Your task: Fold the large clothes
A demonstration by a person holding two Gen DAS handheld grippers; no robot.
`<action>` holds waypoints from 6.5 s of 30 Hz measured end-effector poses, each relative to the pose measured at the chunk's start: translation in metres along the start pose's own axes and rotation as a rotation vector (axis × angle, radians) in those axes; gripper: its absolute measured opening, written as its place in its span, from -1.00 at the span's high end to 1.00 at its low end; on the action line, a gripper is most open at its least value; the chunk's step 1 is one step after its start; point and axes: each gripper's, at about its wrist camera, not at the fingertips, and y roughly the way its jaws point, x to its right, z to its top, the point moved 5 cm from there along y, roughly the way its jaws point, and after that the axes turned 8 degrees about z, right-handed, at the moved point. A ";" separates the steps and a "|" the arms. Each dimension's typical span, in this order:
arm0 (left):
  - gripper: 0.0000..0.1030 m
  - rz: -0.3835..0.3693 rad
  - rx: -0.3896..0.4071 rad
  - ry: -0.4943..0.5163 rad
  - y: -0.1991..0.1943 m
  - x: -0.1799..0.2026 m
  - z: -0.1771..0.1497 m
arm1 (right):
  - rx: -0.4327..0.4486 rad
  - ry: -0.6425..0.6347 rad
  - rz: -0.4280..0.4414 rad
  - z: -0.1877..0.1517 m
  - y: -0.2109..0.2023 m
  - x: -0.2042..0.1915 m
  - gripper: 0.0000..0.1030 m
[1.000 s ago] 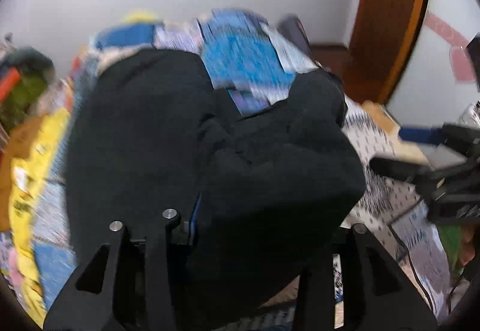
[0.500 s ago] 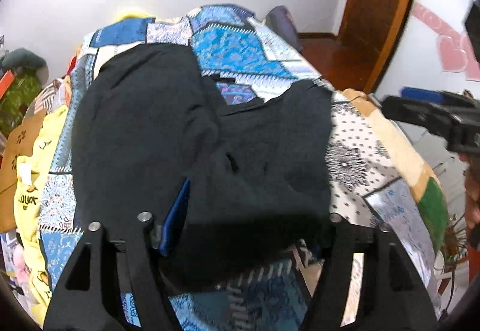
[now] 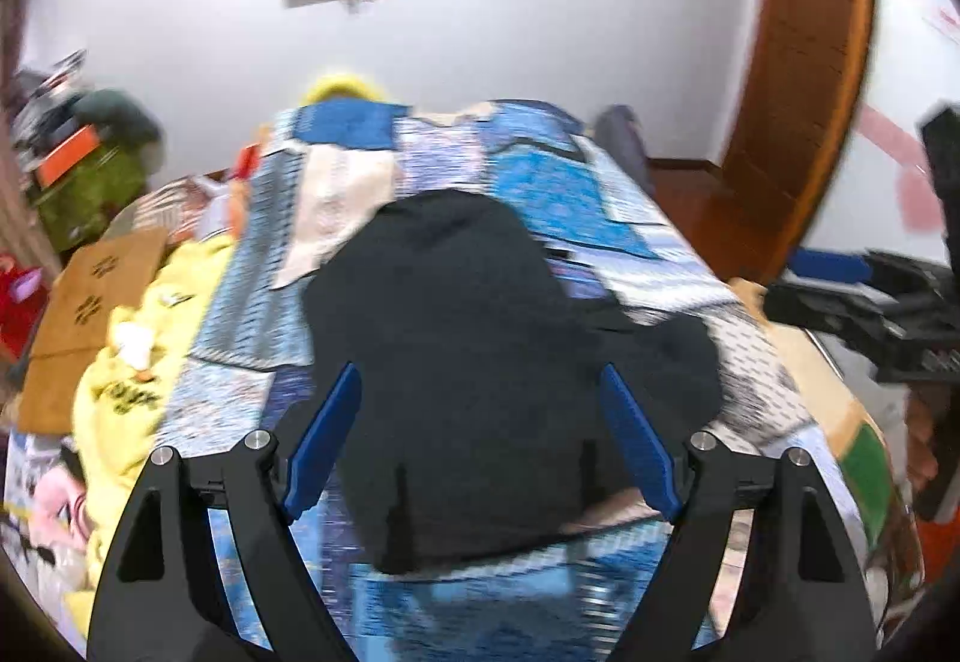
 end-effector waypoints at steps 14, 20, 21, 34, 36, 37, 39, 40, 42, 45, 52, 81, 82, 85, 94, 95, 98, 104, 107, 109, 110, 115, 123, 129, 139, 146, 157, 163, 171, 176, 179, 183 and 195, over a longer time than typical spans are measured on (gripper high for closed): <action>-0.69 0.047 -0.166 -0.103 0.076 -0.036 -0.053 | -0.219 0.011 0.024 -0.046 0.099 0.004 -0.55; -0.79 0.053 -0.166 -0.084 0.088 -0.021 -0.064 | -0.255 0.089 0.071 -0.076 0.106 0.030 -0.61; -0.79 0.061 -0.154 -0.089 0.086 -0.020 -0.064 | -0.251 0.095 0.076 -0.076 0.104 0.029 -0.61; -0.77 0.105 -0.111 -0.146 0.061 -0.067 -0.043 | -0.147 0.039 0.011 -0.049 0.043 0.024 -0.63; -0.77 0.066 -0.132 -0.210 0.064 -0.083 -0.041 | -0.126 0.067 0.002 -0.046 0.036 0.034 -0.65; -0.77 0.047 -0.154 -0.232 0.068 -0.089 -0.042 | -0.119 0.087 -0.001 -0.045 0.033 0.041 -0.65; -0.77 0.019 -0.193 -0.262 0.077 -0.096 -0.045 | -0.122 0.126 -0.010 -0.048 0.032 0.055 -0.65; -0.77 -0.002 -0.209 -0.273 0.081 -0.097 -0.047 | -0.131 0.152 -0.014 -0.052 0.036 0.063 -0.65; -0.77 -0.096 -0.255 -0.305 0.092 -0.095 -0.054 | -0.158 0.199 -0.010 -0.060 0.044 0.075 -0.65; -0.77 -0.233 -0.315 -0.344 0.106 -0.083 -0.063 | -0.210 0.270 -0.004 -0.077 0.059 0.089 -0.65; -1.00 -0.359 -0.357 -0.493 0.140 -0.084 -0.069 | -0.268 0.331 0.084 -0.077 0.096 0.098 -0.65; -0.64 -0.587 -0.293 -0.485 0.141 -0.062 -0.010 | -0.186 0.256 0.344 -0.017 0.113 0.047 0.75; -0.61 -0.581 -0.270 -0.471 0.134 -0.063 -0.002 | -0.180 0.244 0.338 -0.011 0.110 0.041 0.76; -0.57 -0.566 -0.213 -0.446 0.113 -0.073 0.021 | -0.152 0.224 0.340 0.010 0.105 0.025 0.76; -0.57 -0.509 -0.050 -0.414 0.082 -0.140 0.083 | -0.040 0.124 0.352 0.084 0.109 -0.029 0.77; -0.57 -0.502 -0.037 -0.415 0.082 -0.151 0.086 | -0.034 0.117 0.357 0.091 0.115 -0.034 0.77; -0.57 -0.487 -0.023 -0.428 0.095 -0.184 0.090 | -0.034 0.099 0.370 0.104 0.138 -0.049 0.77; -0.57 -0.429 -0.112 -0.494 0.156 -0.244 0.061 | -0.119 0.120 0.376 0.096 0.217 -0.070 0.77; -0.57 -0.381 -0.192 -0.527 0.196 -0.267 0.031 | -0.194 0.155 0.365 0.076 0.267 -0.075 0.77; -0.56 -0.338 -0.248 -0.546 0.216 -0.282 0.004 | -0.253 0.172 0.351 0.060 0.298 -0.079 0.77; -0.56 -0.309 -0.285 -0.558 0.230 -0.289 -0.010 | -0.284 0.178 0.345 0.051 0.311 -0.081 0.77; -0.57 -0.308 -0.318 -0.588 0.244 -0.311 -0.053 | -0.333 0.102 0.287 0.030 0.334 -0.092 0.61; -0.57 -0.003 -0.245 -0.367 0.204 -0.309 -0.037 | -0.322 -0.213 -0.009 0.043 0.283 -0.089 0.12; -0.57 0.096 -0.173 -0.221 0.168 -0.283 -0.027 | -0.232 -0.262 -0.025 0.060 0.258 -0.111 0.08; -0.58 0.226 -0.236 -0.123 0.172 -0.237 -0.056 | -0.376 -0.242 0.067 0.019 0.316 -0.141 -0.04; -0.57 0.229 -0.276 -0.192 0.151 -0.237 -0.087 | -0.378 -0.181 0.091 0.017 0.290 -0.127 -0.04; -0.57 0.228 -0.004 -0.203 0.000 -0.206 -0.038 | -0.050 -0.189 0.139 0.055 0.140 -0.158 -0.04; -0.57 0.244 0.262 -0.208 -0.117 -0.178 -0.006 | 0.212 -0.259 0.155 0.064 0.032 -0.189 -0.04; -0.58 0.231 0.564 -0.206 -0.247 -0.129 -0.006 | 0.491 -0.291 0.165 0.043 -0.065 -0.222 -0.04; -0.69 0.309 0.645 -0.209 -0.277 -0.112 -0.020 | 0.578 -0.301 0.134 0.030 -0.085 -0.234 -0.28; -0.87 0.327 0.654 -0.212 -0.281 -0.105 -0.029 | 0.611 -0.276 0.123 0.028 -0.089 -0.233 -0.59; -0.99 0.334 0.641 -0.230 -0.278 -0.103 -0.034 | 0.617 -0.250 0.081 0.029 -0.083 -0.230 -0.74; -0.99 0.340 0.623 -0.243 -0.272 -0.106 -0.040 | 0.579 -0.252 0.069 0.030 -0.075 -0.229 -0.93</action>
